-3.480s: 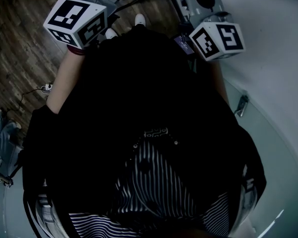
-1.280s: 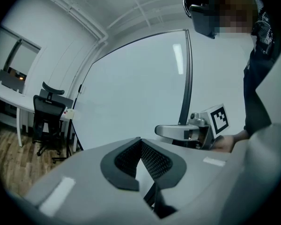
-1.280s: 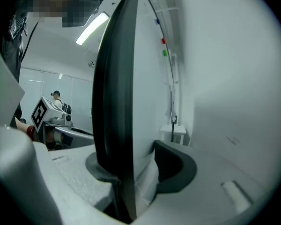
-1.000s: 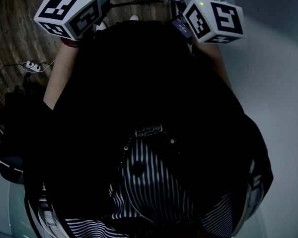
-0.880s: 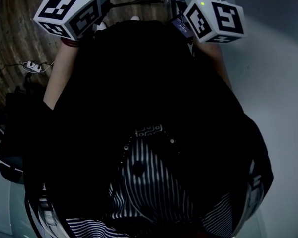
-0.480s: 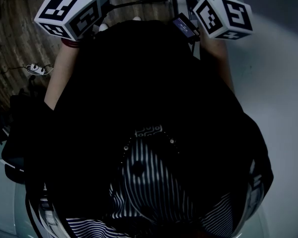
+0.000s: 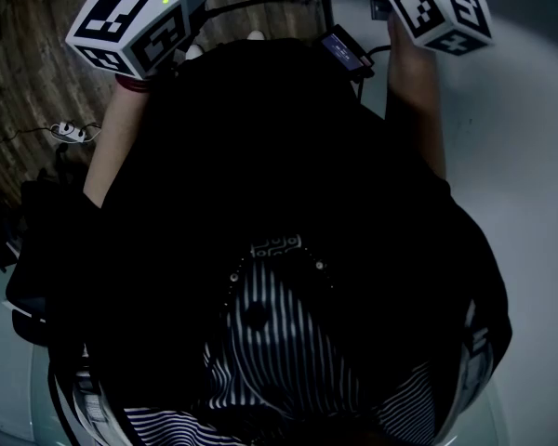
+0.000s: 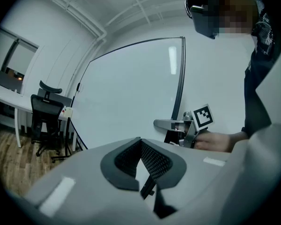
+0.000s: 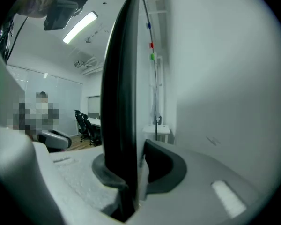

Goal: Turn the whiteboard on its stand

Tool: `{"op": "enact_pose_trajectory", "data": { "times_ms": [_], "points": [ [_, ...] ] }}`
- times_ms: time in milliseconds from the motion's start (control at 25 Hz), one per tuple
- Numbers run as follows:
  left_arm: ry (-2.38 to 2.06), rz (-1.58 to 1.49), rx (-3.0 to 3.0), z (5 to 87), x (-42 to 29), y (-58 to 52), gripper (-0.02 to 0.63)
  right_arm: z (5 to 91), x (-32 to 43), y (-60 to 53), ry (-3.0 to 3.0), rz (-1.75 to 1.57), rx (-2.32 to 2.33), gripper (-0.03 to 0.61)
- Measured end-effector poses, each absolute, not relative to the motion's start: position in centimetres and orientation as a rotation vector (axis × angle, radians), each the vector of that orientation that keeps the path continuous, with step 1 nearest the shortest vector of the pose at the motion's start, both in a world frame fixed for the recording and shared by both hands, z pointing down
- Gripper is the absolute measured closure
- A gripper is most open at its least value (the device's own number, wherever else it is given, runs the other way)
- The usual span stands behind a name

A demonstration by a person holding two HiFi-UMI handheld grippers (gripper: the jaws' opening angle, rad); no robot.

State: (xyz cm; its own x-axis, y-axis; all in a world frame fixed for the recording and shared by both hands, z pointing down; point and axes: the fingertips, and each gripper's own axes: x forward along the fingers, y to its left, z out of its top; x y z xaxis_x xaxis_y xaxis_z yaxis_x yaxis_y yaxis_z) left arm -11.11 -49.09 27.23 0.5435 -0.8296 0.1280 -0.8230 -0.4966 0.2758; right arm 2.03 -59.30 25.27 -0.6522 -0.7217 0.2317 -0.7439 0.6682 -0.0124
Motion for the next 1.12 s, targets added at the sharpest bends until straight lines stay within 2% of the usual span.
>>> {"op": "enact_pose_trajectory", "data": {
  "times_ms": [440, 880, 1120],
  "points": [
    [-1.305, 0.013, 2.496, 28.0, -10.0, -45.7, 0.614, 25.5, 1.5, -56.3, -2.631, 0.201, 1.263, 0.528],
    [-1.254, 0.031, 2.527, 28.2, -9.6, -42.7, 0.614, 26.0, 6.8, -51.5, -2.556, 0.252, 1.393, 0.535],
    [-1.209, 0.010, 2.566, 27.2, -8.5, -41.1, 0.614, 24.8, 5.8, -48.3, -2.561, 0.225, 1.411, 0.535]
  ]
}}
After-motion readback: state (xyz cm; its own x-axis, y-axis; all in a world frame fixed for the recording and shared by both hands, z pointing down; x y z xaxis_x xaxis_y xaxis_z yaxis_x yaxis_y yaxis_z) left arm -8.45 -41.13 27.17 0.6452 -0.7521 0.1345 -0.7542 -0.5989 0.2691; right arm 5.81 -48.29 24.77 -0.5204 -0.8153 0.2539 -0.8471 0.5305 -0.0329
